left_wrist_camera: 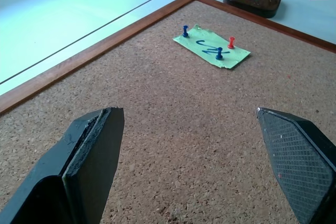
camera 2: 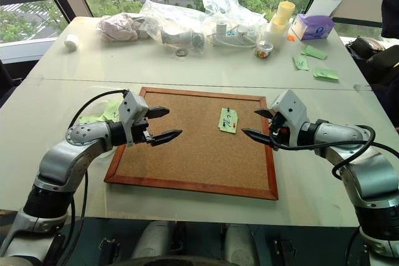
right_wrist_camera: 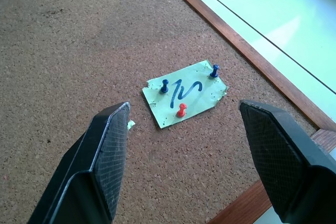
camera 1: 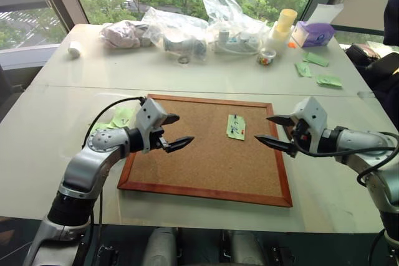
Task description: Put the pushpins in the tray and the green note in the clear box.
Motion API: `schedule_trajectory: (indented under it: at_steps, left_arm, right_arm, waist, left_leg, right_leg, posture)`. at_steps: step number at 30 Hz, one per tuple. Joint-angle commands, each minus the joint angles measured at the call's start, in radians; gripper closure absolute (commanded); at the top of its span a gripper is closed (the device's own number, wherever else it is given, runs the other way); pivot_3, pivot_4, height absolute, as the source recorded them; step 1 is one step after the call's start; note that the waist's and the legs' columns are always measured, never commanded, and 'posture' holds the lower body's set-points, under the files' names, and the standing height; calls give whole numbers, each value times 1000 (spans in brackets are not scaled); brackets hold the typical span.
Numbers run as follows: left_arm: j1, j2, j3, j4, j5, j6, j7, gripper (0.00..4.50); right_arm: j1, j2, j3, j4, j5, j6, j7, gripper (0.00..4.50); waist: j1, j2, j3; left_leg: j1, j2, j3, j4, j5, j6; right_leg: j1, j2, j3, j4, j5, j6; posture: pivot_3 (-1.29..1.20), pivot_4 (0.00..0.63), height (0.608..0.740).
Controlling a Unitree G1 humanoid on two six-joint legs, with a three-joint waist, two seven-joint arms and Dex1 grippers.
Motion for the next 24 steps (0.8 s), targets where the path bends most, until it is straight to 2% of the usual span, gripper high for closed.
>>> schedule_trajectory:
  at_steps: [1, 19, 24]
  left_arm:
    - [-7, 6, 11, -23, -18, -13, -18, 72]
    - [-16, -4, -9, -38, -25, 7, -14, 72]
    - [-22, -30, -64, -17, 8, -29, -15, 72]
  right_arm:
    - [-11, -6, -17, -12, 0, -14, 1, 1100]
    - [-2, -5, -19, -20, -1, -15, -4, 1100]
    - [1, -1, -13, -21, -2, -15, -7, 1100]
  waist:
    - [0, 0, 0]
    - [0, 0, 0]
    - [1, 0, 0]
  left_leg:
    - [0, 0, 0, 0, 0, 0]
    - [0, 0, 0, 0, 0, 0]
    - [0, 0, 0, 0, 0, 0]
  right_leg:
    - [0, 0, 0, 0, 0, 0]
    - [0, 0, 0, 0, 0, 0]
    - [0, 0, 0, 0, 0, 0]
  posture:
    - [0, 150, 740]
    - [0, 150, 740]
    - [0, 150, 740]
